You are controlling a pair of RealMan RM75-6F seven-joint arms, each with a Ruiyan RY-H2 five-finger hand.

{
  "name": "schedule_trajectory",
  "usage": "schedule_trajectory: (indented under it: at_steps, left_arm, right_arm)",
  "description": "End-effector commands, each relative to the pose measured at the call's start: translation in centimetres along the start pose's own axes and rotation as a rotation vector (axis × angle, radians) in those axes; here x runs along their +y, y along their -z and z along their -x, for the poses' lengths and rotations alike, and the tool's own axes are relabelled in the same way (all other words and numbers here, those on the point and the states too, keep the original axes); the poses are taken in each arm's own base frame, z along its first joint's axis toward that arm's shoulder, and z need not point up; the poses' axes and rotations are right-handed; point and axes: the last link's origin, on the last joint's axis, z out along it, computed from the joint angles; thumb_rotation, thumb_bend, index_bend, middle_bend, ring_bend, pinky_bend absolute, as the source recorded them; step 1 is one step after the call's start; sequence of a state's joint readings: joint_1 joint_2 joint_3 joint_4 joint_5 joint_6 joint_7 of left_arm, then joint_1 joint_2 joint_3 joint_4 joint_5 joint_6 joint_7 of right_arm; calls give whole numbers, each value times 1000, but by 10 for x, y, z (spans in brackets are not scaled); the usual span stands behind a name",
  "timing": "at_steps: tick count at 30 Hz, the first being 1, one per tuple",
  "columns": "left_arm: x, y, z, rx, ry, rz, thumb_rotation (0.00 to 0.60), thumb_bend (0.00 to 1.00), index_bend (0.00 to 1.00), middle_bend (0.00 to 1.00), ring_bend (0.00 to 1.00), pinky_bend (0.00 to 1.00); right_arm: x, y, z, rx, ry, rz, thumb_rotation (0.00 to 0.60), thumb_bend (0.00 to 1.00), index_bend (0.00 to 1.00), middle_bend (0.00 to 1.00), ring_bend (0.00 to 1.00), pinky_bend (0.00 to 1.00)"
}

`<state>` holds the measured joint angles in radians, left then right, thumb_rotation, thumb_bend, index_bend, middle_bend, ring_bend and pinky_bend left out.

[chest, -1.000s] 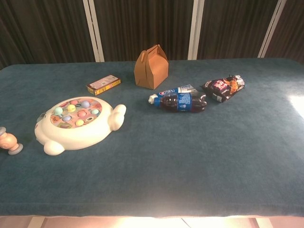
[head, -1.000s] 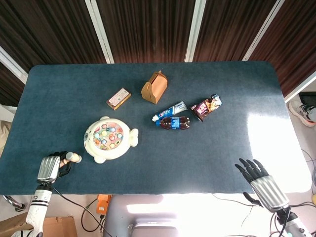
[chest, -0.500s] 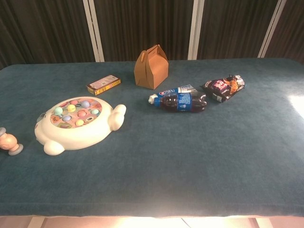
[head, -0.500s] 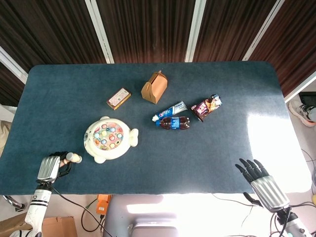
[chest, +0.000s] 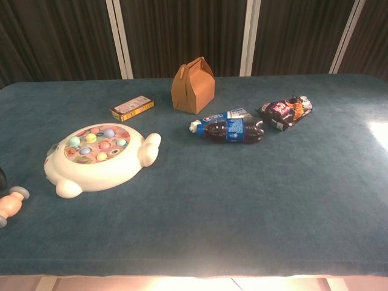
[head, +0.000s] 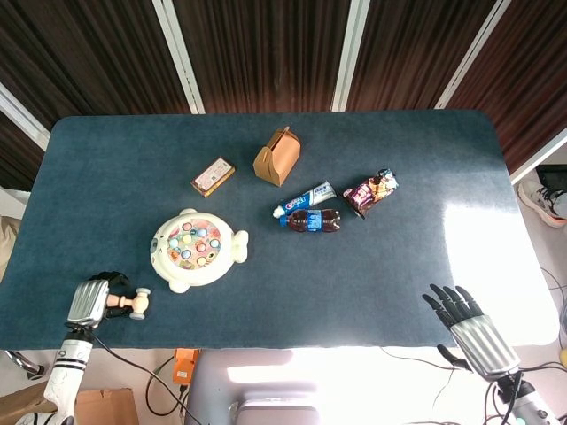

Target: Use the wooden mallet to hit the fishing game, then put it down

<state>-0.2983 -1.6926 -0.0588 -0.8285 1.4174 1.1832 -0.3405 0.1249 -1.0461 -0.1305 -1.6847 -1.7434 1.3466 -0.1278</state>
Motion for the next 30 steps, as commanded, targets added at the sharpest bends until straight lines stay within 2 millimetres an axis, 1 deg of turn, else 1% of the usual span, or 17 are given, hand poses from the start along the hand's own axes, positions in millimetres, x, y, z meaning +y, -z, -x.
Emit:
schedule_trajectory:
  at_steps: [1, 10, 15, 18, 30]
  left_arm:
    - [4, -1, -2, -21, 56, -3, 600, 117, 530, 470, 357, 428]
    - [15, -9, -11, -151, 271, -87, 600, 117, 530, 470, 357, 428]
    - [18, -17, -24, -223, 447, -176, 600, 117, 530, 470, 357, 428]
    - [16, -20, -29, -224, 458, -194, 600, 117, 530, 470, 357, 428]
    - [12, -26, -30, -219, 477, -224, 600, 117, 530, 470, 357, 428]
  right_arm:
    - [0, 0, 0, -1, 1, 0, 600, 239, 0, 0, 0, 0]
    - [1, 1, -1, 2, 0, 1, 600, 238, 0, 0, 0, 0]
    - [1, 2, -1, 3, -1, -1, 600, 238, 0, 0, 0, 0]
    - [1, 2, -1, 2, -2, -3, 600, 238, 0, 0, 0, 0]
    - [1, 3, -1, 0, -6, -5, 600, 238, 0, 0, 0, 0]
